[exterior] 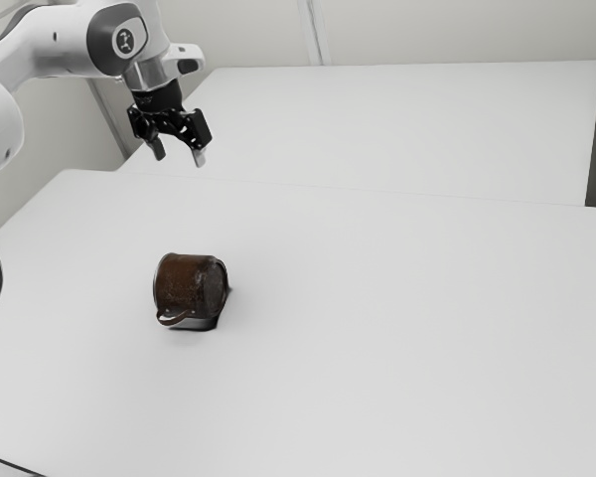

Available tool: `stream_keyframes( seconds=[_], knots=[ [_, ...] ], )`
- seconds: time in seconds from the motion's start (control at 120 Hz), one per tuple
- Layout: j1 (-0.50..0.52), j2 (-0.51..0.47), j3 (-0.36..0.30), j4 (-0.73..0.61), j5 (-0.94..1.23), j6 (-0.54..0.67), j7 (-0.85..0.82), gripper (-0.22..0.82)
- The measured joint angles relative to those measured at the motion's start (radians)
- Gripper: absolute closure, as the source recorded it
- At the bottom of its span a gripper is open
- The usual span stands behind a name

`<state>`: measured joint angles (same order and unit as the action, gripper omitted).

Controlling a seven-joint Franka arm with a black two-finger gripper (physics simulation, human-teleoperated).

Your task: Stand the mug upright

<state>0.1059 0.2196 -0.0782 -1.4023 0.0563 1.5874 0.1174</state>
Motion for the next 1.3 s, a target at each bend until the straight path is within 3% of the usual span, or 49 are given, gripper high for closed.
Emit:
stream_keyframes(
  seconds=[0.467, 0.708, 0.867, 1.133, 1.3],
  knots=[
    [-0.001, -0.059, 0.005, -0.046, -0.024, -0.009, -0.005, 0.0],
    [0.018, -0.088, 0.26, -0.145, -0.354, -0.043, 0.075, 0.0],
    [0.071, -0.046, 0.336, -0.209, -0.577, -0.051, 0.163, 0.0],
    [0.175, 0.098, 0.36, -0.322, -0.883, -0.059, 0.336, 0.0],
    [0.205, 0.139, 0.36, -0.398, -0.982, -0.077, 0.436, 0.0]
  ],
)
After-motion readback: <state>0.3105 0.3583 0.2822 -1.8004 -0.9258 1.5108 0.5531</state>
